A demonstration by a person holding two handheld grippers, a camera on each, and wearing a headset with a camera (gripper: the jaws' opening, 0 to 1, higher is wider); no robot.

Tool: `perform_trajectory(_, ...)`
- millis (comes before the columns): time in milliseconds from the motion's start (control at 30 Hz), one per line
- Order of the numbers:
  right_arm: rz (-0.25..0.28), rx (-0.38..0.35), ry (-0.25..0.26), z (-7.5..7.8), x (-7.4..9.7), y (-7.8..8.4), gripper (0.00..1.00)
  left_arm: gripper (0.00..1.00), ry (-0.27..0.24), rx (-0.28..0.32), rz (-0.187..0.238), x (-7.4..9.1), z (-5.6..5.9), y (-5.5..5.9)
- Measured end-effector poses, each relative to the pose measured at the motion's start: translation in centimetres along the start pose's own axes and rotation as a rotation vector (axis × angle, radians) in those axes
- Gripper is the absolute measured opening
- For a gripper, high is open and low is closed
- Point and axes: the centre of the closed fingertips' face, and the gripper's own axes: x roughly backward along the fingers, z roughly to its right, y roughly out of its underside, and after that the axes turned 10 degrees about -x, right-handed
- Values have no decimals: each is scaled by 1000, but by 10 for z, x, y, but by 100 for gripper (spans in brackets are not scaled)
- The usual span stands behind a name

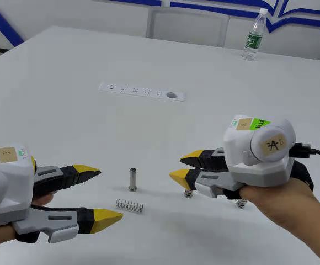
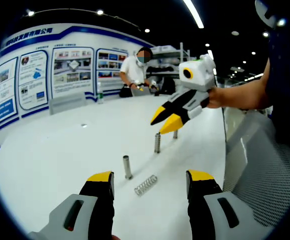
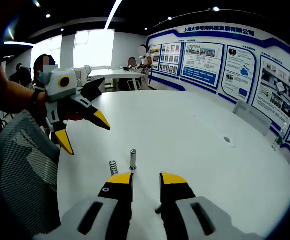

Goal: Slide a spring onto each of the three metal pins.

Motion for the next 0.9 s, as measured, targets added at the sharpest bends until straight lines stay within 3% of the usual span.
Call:
perform_trajectory(533,-100,32,-123,-41,-35,26,21,59,-3,3,-5,1,-1,3)
perform_trajectory(900,-165,53,-165,-52,-54,47,19,59,-5,4,-8,1,-1,4)
